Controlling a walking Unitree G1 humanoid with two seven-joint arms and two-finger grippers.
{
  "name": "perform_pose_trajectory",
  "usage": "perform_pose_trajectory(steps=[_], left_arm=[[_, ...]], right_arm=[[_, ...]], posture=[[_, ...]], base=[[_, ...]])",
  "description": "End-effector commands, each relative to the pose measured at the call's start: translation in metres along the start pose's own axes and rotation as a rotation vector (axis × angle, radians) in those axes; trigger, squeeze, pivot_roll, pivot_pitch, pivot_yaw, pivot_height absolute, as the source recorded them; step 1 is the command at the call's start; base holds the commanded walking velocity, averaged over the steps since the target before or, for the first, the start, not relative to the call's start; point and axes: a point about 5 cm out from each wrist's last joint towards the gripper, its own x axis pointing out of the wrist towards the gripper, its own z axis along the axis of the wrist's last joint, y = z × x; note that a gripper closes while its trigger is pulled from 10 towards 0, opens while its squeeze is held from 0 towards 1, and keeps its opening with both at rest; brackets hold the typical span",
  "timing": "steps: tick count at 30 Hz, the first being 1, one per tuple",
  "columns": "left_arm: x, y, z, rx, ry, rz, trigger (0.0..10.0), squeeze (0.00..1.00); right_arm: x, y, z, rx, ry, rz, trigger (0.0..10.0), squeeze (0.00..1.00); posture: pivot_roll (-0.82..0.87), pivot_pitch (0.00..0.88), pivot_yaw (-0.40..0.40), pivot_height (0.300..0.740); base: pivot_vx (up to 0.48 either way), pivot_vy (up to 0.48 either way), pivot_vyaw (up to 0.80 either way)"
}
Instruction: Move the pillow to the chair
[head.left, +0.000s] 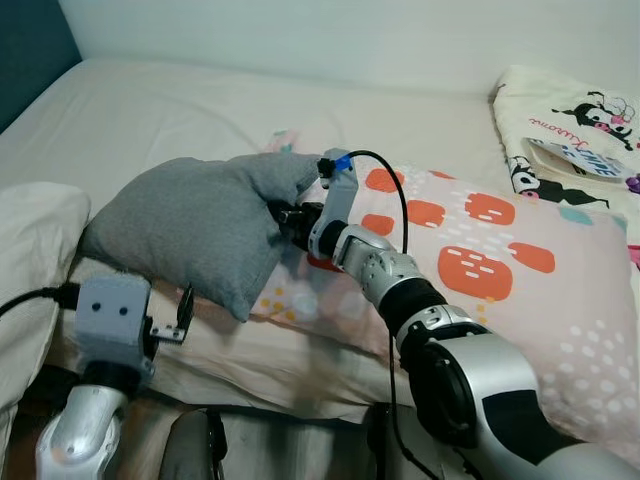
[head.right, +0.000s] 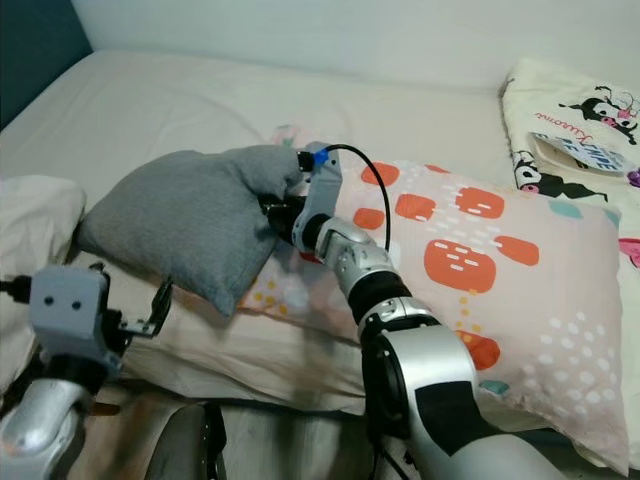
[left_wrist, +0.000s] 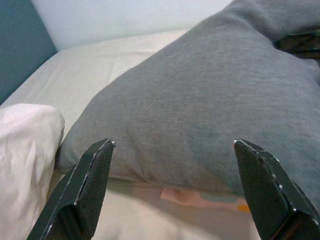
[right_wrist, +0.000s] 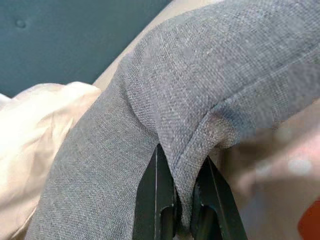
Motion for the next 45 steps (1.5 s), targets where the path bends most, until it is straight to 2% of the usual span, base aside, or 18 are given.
perform_pose_trajectory(steps=[1,2,4,5,6,7,8,13,16,19,23,27,33,39,45], left_arm=[[0.000,0.004,-0.009,0.006,0.053,0.045,10.0,0.00],[0.005,0.004,-0.010,-0.005,0.055,0.066,10.0,0.00],[0.005,0.004,-0.010,-0.005,0.055,0.066,10.0,0.00],[0.010,0.003,-0.010,-0.005,0.058,0.078,10.0,0.00],[0.010,0.003,-0.010,-0.005,0.058,0.078,10.0,0.00],[0.021,0.000,-0.008,-0.003,0.045,0.094,10.0,0.00],[0.025,-0.001,-0.007,-0.005,0.036,0.098,10.0,0.00],[0.033,-0.002,-0.005,-0.012,0.021,0.107,10.0,0.00],[0.044,-0.009,-0.011,0.002,0.025,0.100,10.0,0.00],[0.051,-0.014,-0.010,-0.003,0.016,0.098,10.0,0.00],[0.057,-0.016,-0.007,-0.011,0.003,0.100,10.0,0.00],[0.060,-0.017,-0.009,-0.012,0.008,0.106,10.0,0.00],[0.053,-0.019,-0.023,-0.011,0.068,0.115,10.0,0.00],[0.052,-0.018,-0.023,-0.007,0.063,0.123,10.0,0.00],[0.054,-0.021,-0.021,0.008,0.038,0.103,10.0,0.00]], right_arm=[[0.001,0.005,0.030,-0.046,-0.120,0.047,0.0,0.00],[-0.001,0.005,0.040,-0.047,-0.162,0.079,0.0,0.00],[-0.001,0.005,0.040,-0.047,-0.162,0.079,0.0,0.00],[-0.005,0.004,0.053,-0.039,-0.214,0.118,0.0,0.00],[-0.005,0.004,0.053,-0.039,-0.214,0.118,0.0,0.00],[-0.017,-0.001,0.078,-0.037,-0.313,0.173,0.0,0.00],[-0.024,-0.004,0.091,-0.046,-0.368,0.184,0.0,0.00],[-0.035,-0.007,0.113,-0.071,-0.463,0.176,0.0,0.00],[-0.047,0.001,0.147,-0.099,-0.596,0.230,0.0,0.00],[-0.052,0.009,0.161,-0.109,-0.654,0.274,0.0,0.00],[-0.055,0.016,0.164,-0.124,-0.666,0.315,0.0,0.00],[-0.060,0.021,0.158,-0.132,-0.653,0.369,0.0,0.00],[-0.069,0.024,0.137,-0.113,-0.622,0.418,0.0,0.00],[-0.073,0.034,0.132,-0.092,-0.628,0.480,0.0,0.00],[-0.071,0.040,0.123,-0.072,-0.603,0.495,0.0,0.00]], posture=[[0.15,0.120,-0.086,0.510],[0.14,0.094,-0.083,0.510],[0.14,0.094,-0.083,0.510],[0.13,0.073,-0.082,0.515],[0.13,0.073,-0.082,0.515],[0.13,0.050,-0.081,0.524],[0.12,0.028,-0.076,0.528],[0.11,0.008,-0.069,0.542],[0.10,0.000,-0.062,0.556],[0.10,0.000,-0.058,0.570],[0.11,0.000,-0.058,0.584],[0.11,0.000,-0.052,0.598],[0.12,0.000,-0.047,0.627],[0.12,0.000,-0.050,0.645],[0.12,0.000,-0.048,0.664]], base=[[0.000,0.000,0.00],[0.000,0.000,0.00],[0.000,0.000,0.00],[0.000,0.000,0.00],[0.000,0.000,0.00],[0.000,0.000,0.00],[0.000,0.000,0.00],[0.000,0.000,0.00],[0.000,0.000,0.00],[0.000,0.000,0.00],[0.000,0.000,0.00],[0.000,0.000,0.00],[-0.078,0.000,0.00],[-0.478,0.000,0.00],[0.000,0.000,0.00]])
